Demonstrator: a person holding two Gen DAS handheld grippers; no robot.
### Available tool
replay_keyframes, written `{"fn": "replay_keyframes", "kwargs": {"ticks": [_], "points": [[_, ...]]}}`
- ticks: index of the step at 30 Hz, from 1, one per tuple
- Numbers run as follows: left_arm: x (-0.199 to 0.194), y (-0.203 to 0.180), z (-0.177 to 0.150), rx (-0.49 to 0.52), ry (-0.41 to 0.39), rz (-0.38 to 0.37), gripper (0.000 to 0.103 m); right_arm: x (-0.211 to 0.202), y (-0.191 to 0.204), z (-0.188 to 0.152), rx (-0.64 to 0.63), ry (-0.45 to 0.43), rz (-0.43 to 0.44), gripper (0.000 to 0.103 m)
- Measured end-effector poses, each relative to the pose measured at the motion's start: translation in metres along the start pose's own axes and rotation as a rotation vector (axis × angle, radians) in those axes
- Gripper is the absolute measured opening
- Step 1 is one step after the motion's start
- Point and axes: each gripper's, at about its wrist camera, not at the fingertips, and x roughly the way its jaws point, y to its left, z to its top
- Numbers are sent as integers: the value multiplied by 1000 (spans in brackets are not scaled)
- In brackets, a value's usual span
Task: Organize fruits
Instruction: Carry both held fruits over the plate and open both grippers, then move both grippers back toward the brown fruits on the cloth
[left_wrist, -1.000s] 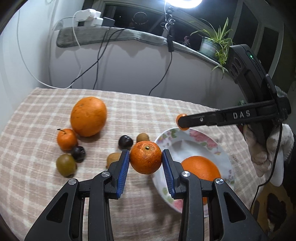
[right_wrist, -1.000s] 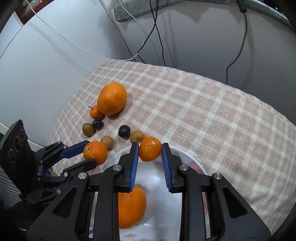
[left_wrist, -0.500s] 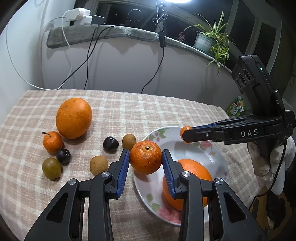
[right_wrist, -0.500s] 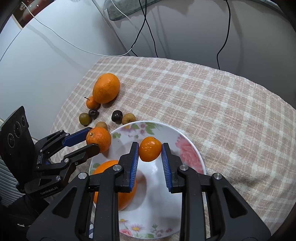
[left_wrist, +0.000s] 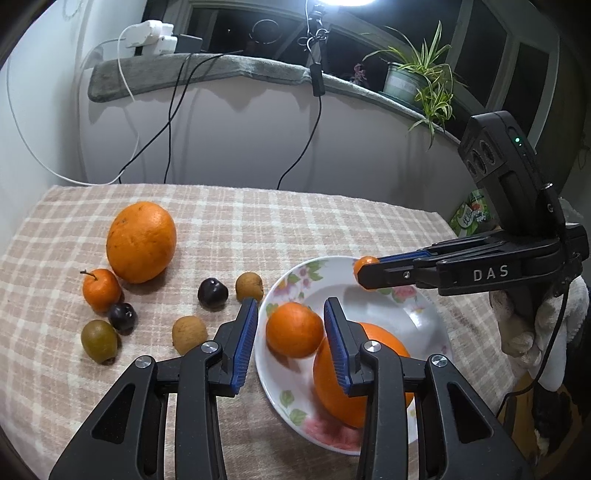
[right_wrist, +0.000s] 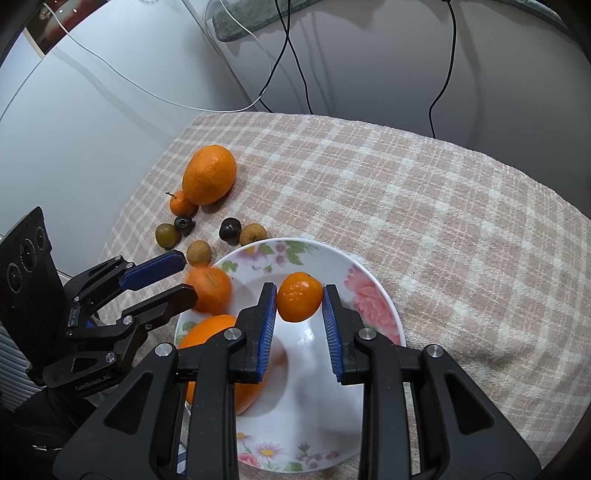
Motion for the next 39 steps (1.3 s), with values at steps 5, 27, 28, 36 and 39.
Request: {"fn": "replay_keyframes", "kwargs": {"ticks": [5, 27, 28, 36, 39], "points": [[-2, 0, 1, 6, -7, 1, 36, -2, 1, 1, 7, -6, -13, 57], [-18, 19, -5, -8, -27, 62, 45, 0, 25, 22, -62, -15, -15, 63], [-20, 22, -5, -10, -28, 67, 45, 1, 26, 24, -67, -13, -15, 63], [-28, 43, -12, -33, -27, 108, 45, 16, 38, 35, -96, 18, -10, 63], [-27, 52, -16, -43, -16, 119, 45, 24, 42, 40, -103, 35, -6, 63]]}}
